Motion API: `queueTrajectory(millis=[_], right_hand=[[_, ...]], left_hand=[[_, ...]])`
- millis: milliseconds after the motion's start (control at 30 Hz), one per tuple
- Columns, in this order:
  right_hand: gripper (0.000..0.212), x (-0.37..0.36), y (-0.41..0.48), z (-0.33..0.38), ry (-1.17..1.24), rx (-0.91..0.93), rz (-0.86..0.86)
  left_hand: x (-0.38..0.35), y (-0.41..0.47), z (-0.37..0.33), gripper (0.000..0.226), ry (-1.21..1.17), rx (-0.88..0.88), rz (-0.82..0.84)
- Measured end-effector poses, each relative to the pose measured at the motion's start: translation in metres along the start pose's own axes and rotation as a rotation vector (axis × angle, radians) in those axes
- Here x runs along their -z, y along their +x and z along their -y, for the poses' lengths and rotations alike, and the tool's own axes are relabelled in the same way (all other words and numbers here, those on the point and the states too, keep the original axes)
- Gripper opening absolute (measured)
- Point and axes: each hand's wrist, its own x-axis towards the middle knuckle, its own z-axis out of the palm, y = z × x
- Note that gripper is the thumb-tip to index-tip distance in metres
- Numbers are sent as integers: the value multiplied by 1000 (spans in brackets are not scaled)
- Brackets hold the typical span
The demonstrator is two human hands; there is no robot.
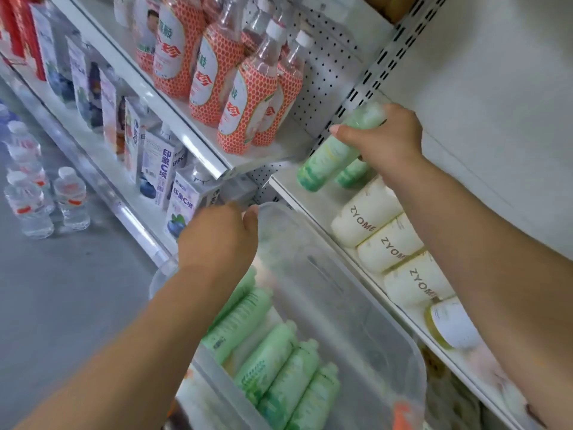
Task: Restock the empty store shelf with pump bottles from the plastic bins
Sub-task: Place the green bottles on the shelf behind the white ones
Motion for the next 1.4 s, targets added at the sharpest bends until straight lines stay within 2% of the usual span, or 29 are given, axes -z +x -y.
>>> queueTrajectory(millis=[233,333,467,533,700,1400], right_hand=[[66,-23,35,-10,-189,113,95],[63,-26,43,-13,-262,103,127],[85,-20,50,-11,-532,163,171],[88,-21,53,-11,-600,185,211],[74,-27,65,-19,-615,210,194],[69,-48,98,-29,-673,158,130]], left_hand=[[5,3,2,49,3,13,21],[8,5,2,46,-24,21,31],[8,10,1,50,-44,30,26],[6,11,0,50,-31,29,20],[1,9,-1,47,-40,10,7],[-4,9,-2,37,9,-6,-3]])
